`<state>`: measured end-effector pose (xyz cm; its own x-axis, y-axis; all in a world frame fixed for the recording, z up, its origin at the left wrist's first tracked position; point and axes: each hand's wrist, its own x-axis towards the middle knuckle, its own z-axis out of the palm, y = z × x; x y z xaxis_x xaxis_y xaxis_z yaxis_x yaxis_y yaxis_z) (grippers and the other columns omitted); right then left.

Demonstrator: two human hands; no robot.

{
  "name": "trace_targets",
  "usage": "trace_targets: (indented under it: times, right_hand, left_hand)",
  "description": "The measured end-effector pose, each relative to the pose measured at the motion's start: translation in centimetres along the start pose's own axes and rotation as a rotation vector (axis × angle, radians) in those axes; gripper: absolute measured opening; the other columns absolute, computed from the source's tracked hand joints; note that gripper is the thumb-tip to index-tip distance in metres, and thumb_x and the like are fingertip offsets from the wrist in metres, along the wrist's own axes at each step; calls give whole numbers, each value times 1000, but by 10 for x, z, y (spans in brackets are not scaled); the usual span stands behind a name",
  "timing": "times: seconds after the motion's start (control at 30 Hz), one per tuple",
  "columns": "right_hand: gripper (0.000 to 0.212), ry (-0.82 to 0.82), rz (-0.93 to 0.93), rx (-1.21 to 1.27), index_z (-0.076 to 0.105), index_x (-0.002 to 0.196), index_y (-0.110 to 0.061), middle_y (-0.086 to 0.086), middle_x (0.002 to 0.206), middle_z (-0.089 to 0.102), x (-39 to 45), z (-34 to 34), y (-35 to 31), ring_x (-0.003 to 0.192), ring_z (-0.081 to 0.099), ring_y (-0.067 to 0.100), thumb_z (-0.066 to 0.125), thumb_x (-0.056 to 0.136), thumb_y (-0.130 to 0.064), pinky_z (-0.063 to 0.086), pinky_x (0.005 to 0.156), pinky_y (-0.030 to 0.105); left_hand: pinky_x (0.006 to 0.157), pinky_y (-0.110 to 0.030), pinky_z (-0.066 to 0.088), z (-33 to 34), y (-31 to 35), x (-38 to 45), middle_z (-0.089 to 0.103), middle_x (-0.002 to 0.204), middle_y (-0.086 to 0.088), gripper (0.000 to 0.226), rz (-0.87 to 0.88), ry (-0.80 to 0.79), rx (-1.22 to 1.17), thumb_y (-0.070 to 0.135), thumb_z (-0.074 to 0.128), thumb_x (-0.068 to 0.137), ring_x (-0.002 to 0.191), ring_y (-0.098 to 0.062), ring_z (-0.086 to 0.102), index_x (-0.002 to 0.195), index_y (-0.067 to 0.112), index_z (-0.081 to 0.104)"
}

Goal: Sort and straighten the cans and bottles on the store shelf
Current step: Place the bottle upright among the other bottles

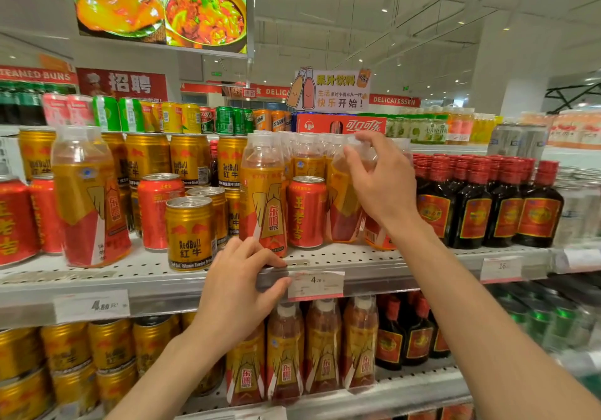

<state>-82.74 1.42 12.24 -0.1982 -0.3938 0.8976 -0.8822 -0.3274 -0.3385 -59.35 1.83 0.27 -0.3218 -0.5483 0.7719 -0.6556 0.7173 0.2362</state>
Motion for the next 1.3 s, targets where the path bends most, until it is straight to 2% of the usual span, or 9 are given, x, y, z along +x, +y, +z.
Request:
trace_targets:
  times: [0.07, 0.17, 0.27, 0.43, 0.63, 0.87, 1.07, 1.2, 1.3]
  right_hand:
    - [55, -131, 6, -105, 41, 151, -24, 2, 144, 54, 1, 9, 0, 120, 58, 17, 53, 101, -44, 49, 101, 38]
    - [76, -265, 0, -233, 13, 161, -26, 4, 163, 31, -4, 19, 3, 122, 61, 27, 55, 99, -41, 52, 95, 43]
    - [82, -249, 21, -242, 6, 162, -26, 5, 166, 24, -8, 22, 10, 114, 65, 29, 57, 99, -39, 53, 86, 39]
    - [92, -230, 23, -285, -3, 161, -34, 8, 162, 29, -18, 30, 14, 98, 69, 29, 60, 96, -47, 49, 72, 34]
    - [84, -201, 13, -280, 9, 161, -38, 12, 143, 44, -17, 21, 11, 69, 59, 18, 61, 96, -45, 43, 60, 25]
    - [74, -185, -23, -249, 16, 160, -38, 10, 128, 49, -17, 7, 7, 67, 60, 18, 57, 98, -44, 53, 59, 30]
    - [70, -203, -2, -303, 13, 161, -36, 11, 136, 45, -20, 2, 3, 67, 60, 19, 51, 102, -40, 45, 54, 28]
    - [53, -253, -14, -368, 36, 154, -25, 11, 135, 45, -19, 4, 3, 66, 55, 17, 49, 104, -33, 35, 47, 21]
    - [54, -266, -7, -347, 38, 153, -25, 8, 133, 46, -23, 4, 6, 69, 59, 20, 51, 102, -33, 43, 52, 28]
  left_hand:
    - [73, -32, 46, 0, 0, 0, 54, 86, 15, 20, -1, 1, 1, 42, 79, 78, 85, -11, 45, 92, 30, 71]
    - [72, -29, 43, 0, -1, 0, 54, 86, 16, 20, 1, 3, -3, 42, 78, 78, 84, -11, 45, 92, 30, 71]
    - [72, -28, 43, 1, -1, 0, 53, 86, 16, 21, 5, 6, 3, 42, 78, 78, 84, -10, 45, 92, 29, 71]
    - [71, -27, 41, 2, -1, -1, 53, 85, 15, 22, 6, 18, 15, 47, 73, 78, 83, -10, 44, 90, 29, 70]
    - [71, -27, 42, 1, -3, -2, 53, 86, 16, 23, 12, 7, 11, 49, 70, 79, 84, -10, 44, 92, 30, 70]
    - [69, -29, 44, 2, -3, -1, 53, 86, 16, 22, 18, 10, 15, 44, 77, 78, 83, -9, 44, 92, 29, 71]
    - [72, -32, 46, 1, -4, -1, 52, 87, 17, 19, 25, 3, -4, 40, 78, 80, 86, -10, 45, 95, 30, 71]
    - [75, -32, 48, -2, -5, -2, 54, 89, 18, 18, 32, -3, -30, 38, 75, 83, 89, -8, 46, 98, 29, 71]
    - [77, -34, 49, -6, -5, -4, 59, 92, 19, 13, 26, 3, -81, 32, 74, 86, 91, -7, 49, 98, 27, 70]
